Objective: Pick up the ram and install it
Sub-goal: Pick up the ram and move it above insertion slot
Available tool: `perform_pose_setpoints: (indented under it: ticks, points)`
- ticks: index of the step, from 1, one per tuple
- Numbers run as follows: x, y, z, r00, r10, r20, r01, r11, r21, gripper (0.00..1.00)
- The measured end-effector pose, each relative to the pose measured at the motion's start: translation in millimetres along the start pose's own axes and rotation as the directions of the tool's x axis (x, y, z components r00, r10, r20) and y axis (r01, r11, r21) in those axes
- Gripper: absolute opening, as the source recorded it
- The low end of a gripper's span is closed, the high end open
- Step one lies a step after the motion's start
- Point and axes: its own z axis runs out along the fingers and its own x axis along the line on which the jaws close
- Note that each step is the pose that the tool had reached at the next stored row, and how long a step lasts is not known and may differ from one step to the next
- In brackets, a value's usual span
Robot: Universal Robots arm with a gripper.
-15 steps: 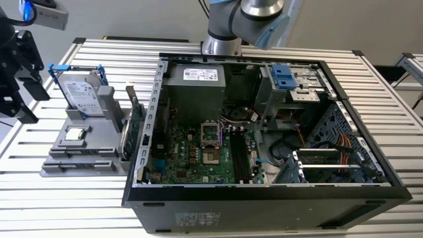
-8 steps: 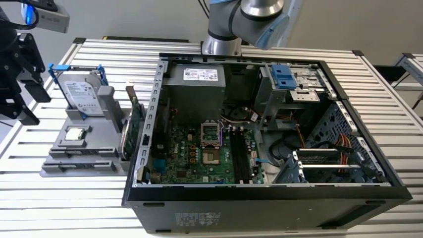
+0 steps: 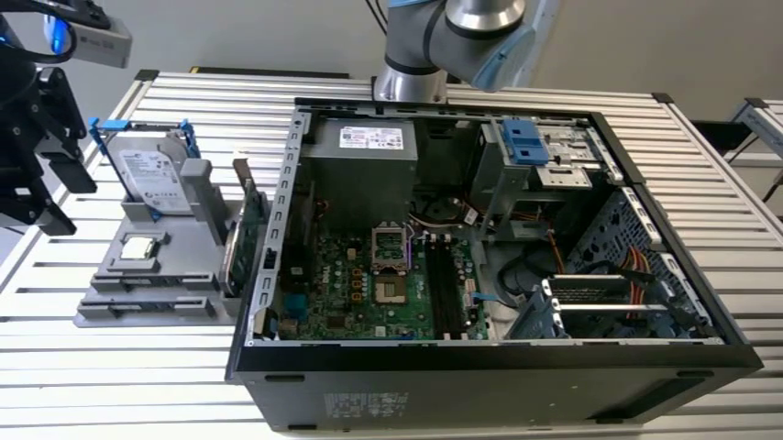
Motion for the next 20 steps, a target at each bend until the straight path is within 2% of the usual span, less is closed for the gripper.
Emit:
perform_pose_setpoints:
  ticks: [20]
  points:
    - [0.4,0.4,12.1,1.0000,0.005,-0.0015,-0.005,1.0000,0.0001,1.00]
